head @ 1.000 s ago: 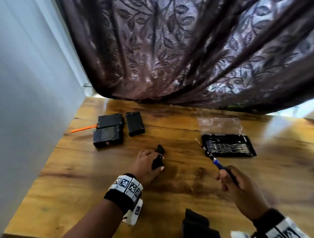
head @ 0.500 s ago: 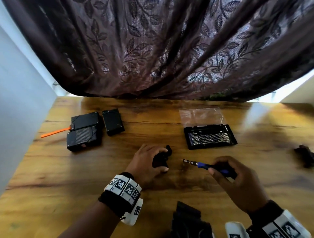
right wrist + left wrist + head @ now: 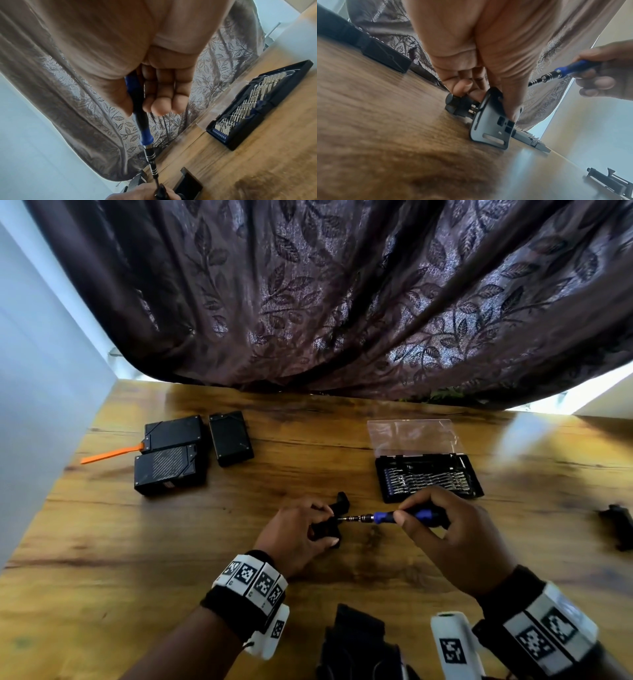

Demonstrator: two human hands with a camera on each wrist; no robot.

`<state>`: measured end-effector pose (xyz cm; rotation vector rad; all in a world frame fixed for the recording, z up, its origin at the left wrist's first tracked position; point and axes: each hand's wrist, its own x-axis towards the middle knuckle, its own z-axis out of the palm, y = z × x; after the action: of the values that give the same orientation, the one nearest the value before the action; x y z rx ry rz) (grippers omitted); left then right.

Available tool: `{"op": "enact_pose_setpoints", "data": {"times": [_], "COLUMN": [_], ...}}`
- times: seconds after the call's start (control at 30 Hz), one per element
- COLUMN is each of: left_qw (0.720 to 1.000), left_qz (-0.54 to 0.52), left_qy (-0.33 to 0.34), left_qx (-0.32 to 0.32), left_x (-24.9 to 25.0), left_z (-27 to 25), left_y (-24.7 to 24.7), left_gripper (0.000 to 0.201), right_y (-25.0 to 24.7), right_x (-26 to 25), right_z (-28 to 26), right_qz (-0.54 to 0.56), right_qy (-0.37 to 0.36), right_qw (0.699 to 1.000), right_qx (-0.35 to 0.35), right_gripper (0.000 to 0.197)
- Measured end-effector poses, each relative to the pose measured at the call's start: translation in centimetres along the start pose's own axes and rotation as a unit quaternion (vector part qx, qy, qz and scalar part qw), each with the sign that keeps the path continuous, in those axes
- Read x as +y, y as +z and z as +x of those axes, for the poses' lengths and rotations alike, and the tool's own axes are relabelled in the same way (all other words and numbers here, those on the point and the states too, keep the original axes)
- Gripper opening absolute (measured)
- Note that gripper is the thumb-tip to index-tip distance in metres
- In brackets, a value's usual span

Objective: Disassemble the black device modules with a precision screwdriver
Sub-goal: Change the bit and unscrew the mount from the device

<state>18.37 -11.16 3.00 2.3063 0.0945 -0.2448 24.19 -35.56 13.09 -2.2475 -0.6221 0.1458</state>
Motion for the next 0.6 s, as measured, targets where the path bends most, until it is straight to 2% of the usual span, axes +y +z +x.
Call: {"op": "enact_pose_setpoints", "data": {"times": [0.23,0.37,0.47,0.6], "left_qw": [1.0,1.0,1.0,1.0], "left_qz": [-0.012,-0.01,-0.013,-0.011], "left_qy": [0.003,0.006,0.004,0.004], "left_qx": [0.007,0.012,0.019,0.017], "left_x": [0.2,0.0,-0.1,-0.3], "left_z": [-0.1,-0.1,-0.1,0.1], "left_y": [-0.1,0.2,0.4,0.3], "left_gripper": [0.041,0.04,0.04,0.041], "right_y": [0.0,-0.7,-0.8,0.1], "right_x": [-0.8,-2.7,-4.6,-6.8], "right_z": [1.2,3.4,6.1,9.2], "right_qz": [-0.042,-0.066,-0.157,-0.254], "right_qy": [-0.016,-0.031,-0.061,-0.153], "right_qw": [0.998,0.99,0.967,0.927], "right_qx": [-0.038,-0.12,-0.19,-0.23], "right_gripper": [0.012,0.011,0.009,0.02]}}
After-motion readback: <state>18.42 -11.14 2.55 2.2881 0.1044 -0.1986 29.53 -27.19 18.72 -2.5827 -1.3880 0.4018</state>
